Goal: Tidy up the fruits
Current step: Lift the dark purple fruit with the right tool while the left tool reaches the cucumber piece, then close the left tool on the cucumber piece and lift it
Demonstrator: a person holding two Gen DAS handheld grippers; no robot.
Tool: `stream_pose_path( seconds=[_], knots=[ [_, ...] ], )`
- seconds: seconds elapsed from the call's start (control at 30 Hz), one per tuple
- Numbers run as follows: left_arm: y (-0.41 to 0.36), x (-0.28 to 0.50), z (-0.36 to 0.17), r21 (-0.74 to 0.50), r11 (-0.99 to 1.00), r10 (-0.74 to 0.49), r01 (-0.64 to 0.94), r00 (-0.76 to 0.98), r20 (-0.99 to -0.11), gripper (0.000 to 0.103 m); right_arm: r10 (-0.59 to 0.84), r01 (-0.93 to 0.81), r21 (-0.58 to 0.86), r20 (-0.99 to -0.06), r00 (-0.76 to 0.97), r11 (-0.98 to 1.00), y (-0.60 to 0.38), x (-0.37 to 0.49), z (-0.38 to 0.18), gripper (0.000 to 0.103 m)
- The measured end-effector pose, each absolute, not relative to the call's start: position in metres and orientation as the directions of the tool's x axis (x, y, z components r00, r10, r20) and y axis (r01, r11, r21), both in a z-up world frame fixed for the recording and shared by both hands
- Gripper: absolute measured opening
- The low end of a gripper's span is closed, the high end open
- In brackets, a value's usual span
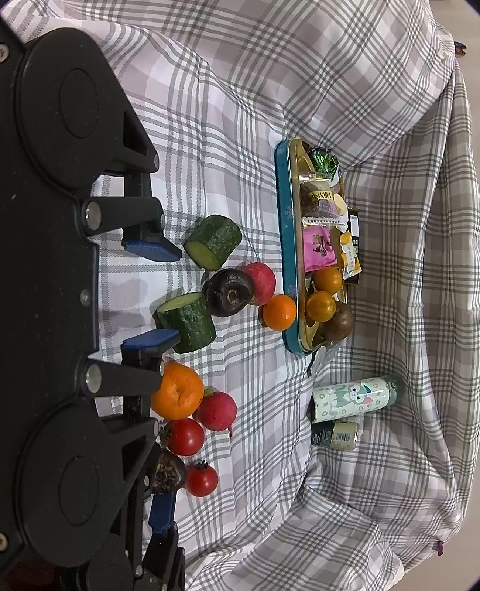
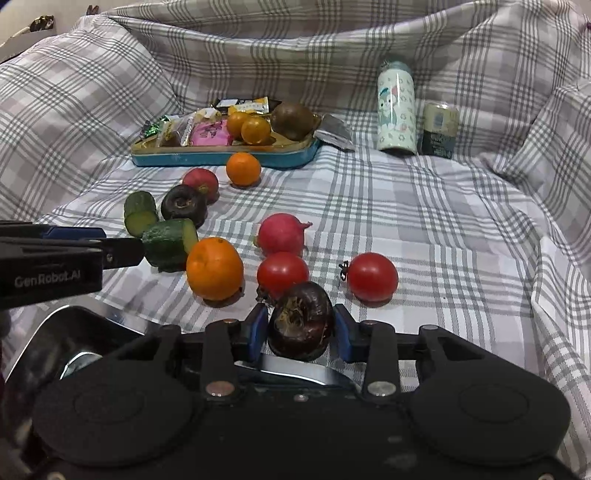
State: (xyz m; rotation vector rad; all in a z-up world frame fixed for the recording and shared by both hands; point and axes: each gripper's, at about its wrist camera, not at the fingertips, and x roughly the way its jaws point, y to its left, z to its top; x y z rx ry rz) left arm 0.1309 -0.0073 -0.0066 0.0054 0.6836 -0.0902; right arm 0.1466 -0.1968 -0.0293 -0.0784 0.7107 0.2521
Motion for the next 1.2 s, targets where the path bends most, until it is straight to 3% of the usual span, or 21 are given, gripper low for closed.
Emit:
stream_pose_path(
  seconds=[0.17,0.23,0.3,0.57,1.2],
  knots=[
    [-0.011,0.135,-0.003,-0.018,0.997,-0.074,0.081,0.759,-0.646,0.048,0.203,-0.239,0.028,-0.634,0.746,0.971,-0.202,0.146,-0.025,0.037],
    [-0.014,0.137,-0.001,0.000,0.997,-0.056,0.074,0.757,-0.651,0.048,0.204,-0.233,0.037,-0.629,0.751,0.972,-0.204,0.146,-0.024,0.026],
    [-0.018,0.142,0.002,0.012,0.998,-0.041,0.064,0.753,-0.657,0.048,0.207,-0.233,0.040,-0.622,0.756,0.972,-0.204,0.146,-0.022,0.024],
    [-0.030,0.163,0.005,-0.032,0.999,-0.052,0.042,0.719,-0.694,0.049,0.194,-0.267,-0.026,-0.619,0.761,0.963,-0.197,0.141,-0.024,0.026],
    [-0.035,0.186,-0.006,-0.035,0.998,0.002,-0.043,0.651,-0.759,0.052,0.246,-0.310,0.000,-0.606,0.756,0.951,-0.197,0.134,-0.019,0.027]
  ],
)
